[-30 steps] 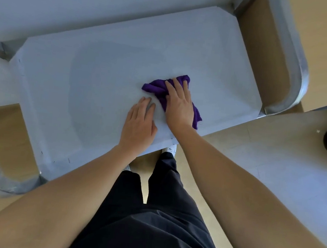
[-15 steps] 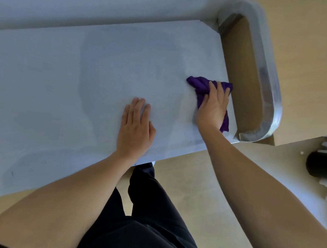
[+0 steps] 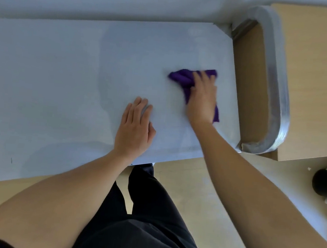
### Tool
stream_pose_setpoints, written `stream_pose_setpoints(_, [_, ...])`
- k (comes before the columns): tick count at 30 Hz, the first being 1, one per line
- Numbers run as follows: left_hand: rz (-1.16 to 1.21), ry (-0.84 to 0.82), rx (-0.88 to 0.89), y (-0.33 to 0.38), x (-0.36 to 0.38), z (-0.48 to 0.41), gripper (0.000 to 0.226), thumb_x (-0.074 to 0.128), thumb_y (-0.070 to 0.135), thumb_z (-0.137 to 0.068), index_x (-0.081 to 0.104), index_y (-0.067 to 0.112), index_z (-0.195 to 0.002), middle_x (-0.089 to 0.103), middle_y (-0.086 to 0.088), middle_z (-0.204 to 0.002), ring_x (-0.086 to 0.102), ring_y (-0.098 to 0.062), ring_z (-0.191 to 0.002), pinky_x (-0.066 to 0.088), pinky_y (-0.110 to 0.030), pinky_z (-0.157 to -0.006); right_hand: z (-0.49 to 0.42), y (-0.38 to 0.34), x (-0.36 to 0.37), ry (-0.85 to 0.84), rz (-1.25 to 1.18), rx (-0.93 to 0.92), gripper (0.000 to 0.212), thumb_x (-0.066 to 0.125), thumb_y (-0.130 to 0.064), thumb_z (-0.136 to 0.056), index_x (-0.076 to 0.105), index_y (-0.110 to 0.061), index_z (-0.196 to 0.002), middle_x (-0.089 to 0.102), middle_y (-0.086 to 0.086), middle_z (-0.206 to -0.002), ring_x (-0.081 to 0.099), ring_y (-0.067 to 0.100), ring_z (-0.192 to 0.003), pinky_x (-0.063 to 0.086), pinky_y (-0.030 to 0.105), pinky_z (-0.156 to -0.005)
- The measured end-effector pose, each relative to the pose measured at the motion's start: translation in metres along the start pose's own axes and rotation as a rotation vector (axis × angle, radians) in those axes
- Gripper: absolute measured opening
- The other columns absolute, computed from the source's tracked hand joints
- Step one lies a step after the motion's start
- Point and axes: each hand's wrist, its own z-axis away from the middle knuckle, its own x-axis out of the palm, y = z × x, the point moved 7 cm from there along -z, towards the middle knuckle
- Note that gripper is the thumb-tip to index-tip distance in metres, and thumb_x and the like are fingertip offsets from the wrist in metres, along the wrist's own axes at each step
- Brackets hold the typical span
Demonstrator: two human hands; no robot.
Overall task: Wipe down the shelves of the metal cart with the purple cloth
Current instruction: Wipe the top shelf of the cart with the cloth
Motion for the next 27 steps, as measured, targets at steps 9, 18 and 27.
stream_pose_setpoints(9, [-0.009,0.006,-0.009,-0.001,0.0,0.0,0.045,0.05,0.01,-0.088,0.051,-0.002,-0.132,0.047,-0.02,-0.142,0.036,-0.036,-0.14,0.027,-0.049,-0.117,-0.004,-0.049,0.005,0.042,0.021,0.068,0.055,0.043,-0.003,-0.09,0.036,-0.006,-0.145,0.035,0.014,-0.151,0.021,0.038,-0.144,0.014,0.044,-0.12])
stream_pose_setpoints(18, [-0.012,-0.004,-0.012,0.0,0.001,-0.001,0.045,0.046,0.011,-0.089,0.052,-0.002,-0.132,0.048,-0.02,-0.142,0.037,-0.036,-0.14,0.028,-0.05,-0.116,-0.025,-0.029,0.005,0.046,-0.077,-0.019,0.046,0.044,-0.006,-0.094,0.048,-0.009,-0.139,0.045,0.013,-0.146,0.029,0.037,-0.141,0.024,0.043,-0.118])
stream_pose_setpoints(27, [-0.048,0.049,0.022,0.005,-0.009,-0.033,0.034,0.049,0.007,-0.084,0.061,-0.001,-0.115,0.056,-0.023,-0.126,0.049,-0.039,-0.126,0.039,-0.049,-0.105,-0.03,-0.051,0.007,0.043,-0.019,0.056,0.052,0.042,-0.003,-0.094,0.037,-0.008,-0.145,0.034,0.012,-0.153,0.019,0.036,-0.145,0.016,0.042,-0.12])
